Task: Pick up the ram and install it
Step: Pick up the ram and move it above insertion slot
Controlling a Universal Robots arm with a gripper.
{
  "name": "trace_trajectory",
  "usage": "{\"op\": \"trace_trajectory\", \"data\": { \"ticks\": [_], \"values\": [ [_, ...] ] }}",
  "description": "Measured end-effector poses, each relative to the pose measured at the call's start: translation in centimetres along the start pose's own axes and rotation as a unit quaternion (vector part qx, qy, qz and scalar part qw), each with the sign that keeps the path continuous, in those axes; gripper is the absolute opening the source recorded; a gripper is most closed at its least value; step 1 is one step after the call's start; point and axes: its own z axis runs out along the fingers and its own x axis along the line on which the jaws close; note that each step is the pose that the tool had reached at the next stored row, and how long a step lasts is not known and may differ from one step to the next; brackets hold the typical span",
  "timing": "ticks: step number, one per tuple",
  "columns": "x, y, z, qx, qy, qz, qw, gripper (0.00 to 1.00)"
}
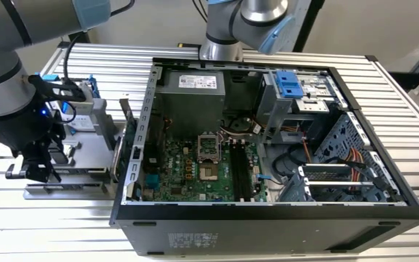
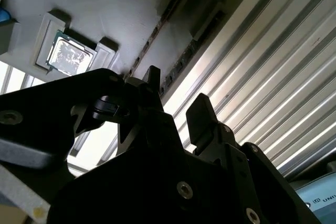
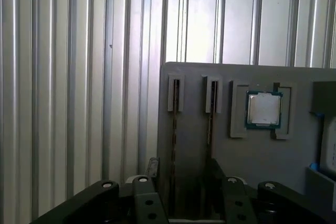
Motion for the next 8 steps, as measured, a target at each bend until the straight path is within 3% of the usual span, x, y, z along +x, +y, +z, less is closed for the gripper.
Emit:
{"op": "trace_trajectory", "data": {
  "ticks": [8],
  "values": [
    [0.08,0.04,0.75,0.0,0.0,0.0,1.0,1.0]
  ]
}}
